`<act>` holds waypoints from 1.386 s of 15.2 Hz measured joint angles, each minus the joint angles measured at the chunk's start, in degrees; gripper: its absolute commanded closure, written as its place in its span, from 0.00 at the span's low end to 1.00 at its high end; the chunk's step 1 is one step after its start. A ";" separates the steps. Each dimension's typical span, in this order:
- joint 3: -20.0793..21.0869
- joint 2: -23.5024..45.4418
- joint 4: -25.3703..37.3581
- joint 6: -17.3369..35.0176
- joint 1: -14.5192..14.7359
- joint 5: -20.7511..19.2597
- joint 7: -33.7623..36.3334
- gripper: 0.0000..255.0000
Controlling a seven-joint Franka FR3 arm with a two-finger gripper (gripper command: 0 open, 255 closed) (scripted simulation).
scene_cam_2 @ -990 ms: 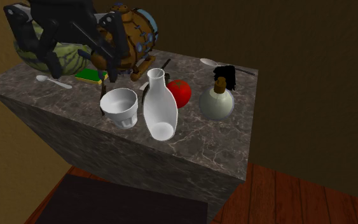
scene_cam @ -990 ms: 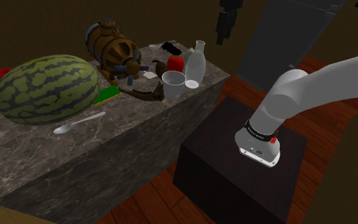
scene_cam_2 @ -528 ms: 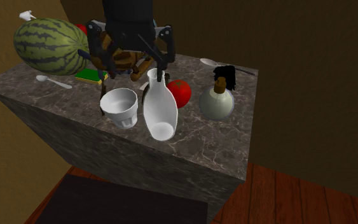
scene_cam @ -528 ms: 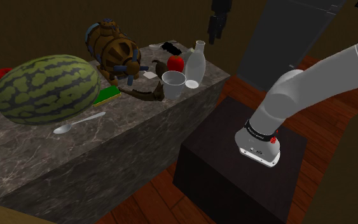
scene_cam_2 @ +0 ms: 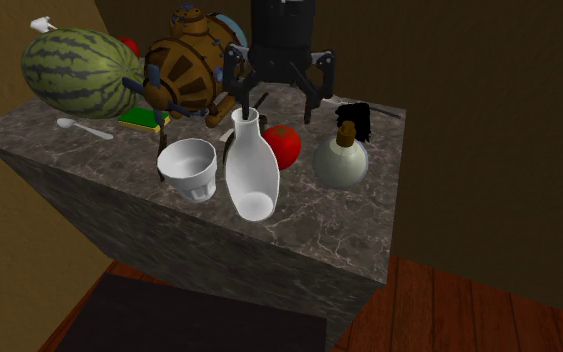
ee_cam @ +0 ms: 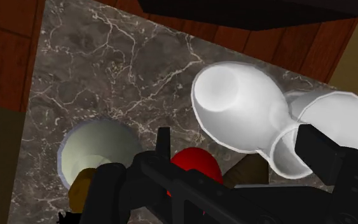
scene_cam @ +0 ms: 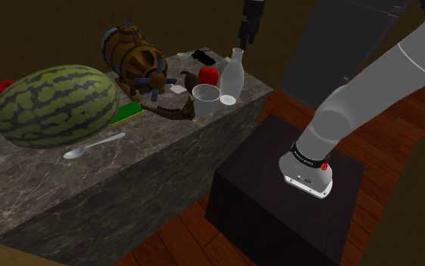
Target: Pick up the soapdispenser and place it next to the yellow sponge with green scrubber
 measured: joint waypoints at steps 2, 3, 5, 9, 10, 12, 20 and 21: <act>-1.07 3.63 2.93 1.89 -0.34 0.44 -1.66 0.00; -1.72 5.16 4.45 2.65 -0.64 0.66 -2.69 0.00; -2.88 8.91 8.19 3.71 -1.18 1.30 -4.59 0.00; -4.49 16.32 13.48 12.67 -2.07 2.90 -7.57 0.00; -4.85 19.60 15.92 14.57 -2.36 3.62 -8.51 0.00; -5.54 23.58 18.71 16.12 -3.25 4.62 -10.42 0.00; -5.70 31.70 21.86 13.48 -5.08 6.98 -13.49 0.00; -5.66 31.99 21.50 12.67 -5.11 7.05 -13.57 0.00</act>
